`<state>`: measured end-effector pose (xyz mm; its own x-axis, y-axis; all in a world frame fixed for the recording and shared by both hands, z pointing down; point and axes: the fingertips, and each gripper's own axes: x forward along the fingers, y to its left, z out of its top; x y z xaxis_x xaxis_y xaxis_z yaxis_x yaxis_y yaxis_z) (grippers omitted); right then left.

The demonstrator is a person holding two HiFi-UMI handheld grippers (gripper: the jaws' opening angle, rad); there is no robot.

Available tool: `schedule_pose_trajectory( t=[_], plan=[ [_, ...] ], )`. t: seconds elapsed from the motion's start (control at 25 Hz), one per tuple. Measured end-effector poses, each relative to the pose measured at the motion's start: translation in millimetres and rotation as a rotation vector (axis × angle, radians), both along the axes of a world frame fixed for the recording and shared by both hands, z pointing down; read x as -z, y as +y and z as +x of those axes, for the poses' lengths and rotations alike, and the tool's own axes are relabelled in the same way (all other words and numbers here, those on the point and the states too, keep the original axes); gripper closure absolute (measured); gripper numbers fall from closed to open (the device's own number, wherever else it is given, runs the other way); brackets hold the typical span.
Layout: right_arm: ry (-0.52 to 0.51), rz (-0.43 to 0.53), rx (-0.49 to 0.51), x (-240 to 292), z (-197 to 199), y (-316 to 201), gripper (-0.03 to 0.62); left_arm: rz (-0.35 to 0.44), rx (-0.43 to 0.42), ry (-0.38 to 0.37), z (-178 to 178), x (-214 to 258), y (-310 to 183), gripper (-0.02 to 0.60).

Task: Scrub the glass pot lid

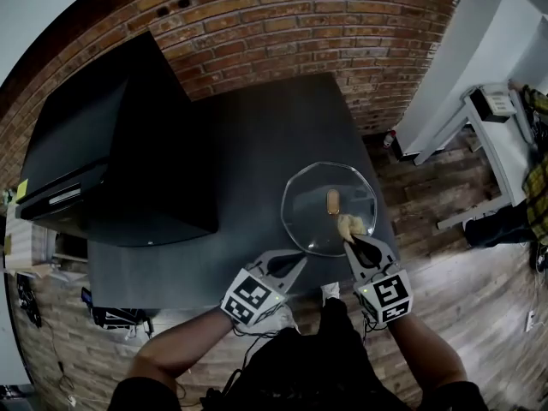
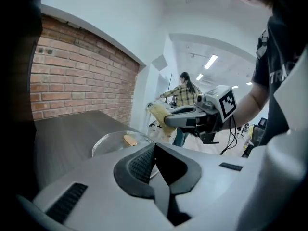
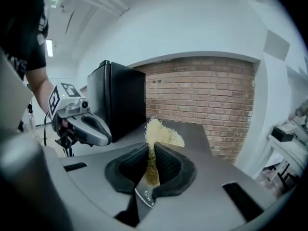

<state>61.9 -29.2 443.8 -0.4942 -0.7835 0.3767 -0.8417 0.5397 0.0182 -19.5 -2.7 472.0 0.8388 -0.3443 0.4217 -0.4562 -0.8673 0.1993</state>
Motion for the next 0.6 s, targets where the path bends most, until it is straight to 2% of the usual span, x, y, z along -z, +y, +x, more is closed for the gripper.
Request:
schedule_pose_trajectory(
  t=[0.16,0.32,0.48,0.6],
  plan=[
    [-0.106,0.042,-0.148,37,18,16,0.549,0.044,0.117,0.086,-16,32,4,0.551],
    [-0.18,0.086,-0.244,59,25,41,0.549,0.032,0.207,0.149,-34,46,12,0.551],
    [-0.24,0.074,-0.317,60,29,64,0.549,0.04,0.204,0.157,-42,57,26,0.551],
    [-0.251,0.051,-0.328,57,25,77,0.549,0.045,0.186,0.137,-48,57,36,0.551]
  ],
)
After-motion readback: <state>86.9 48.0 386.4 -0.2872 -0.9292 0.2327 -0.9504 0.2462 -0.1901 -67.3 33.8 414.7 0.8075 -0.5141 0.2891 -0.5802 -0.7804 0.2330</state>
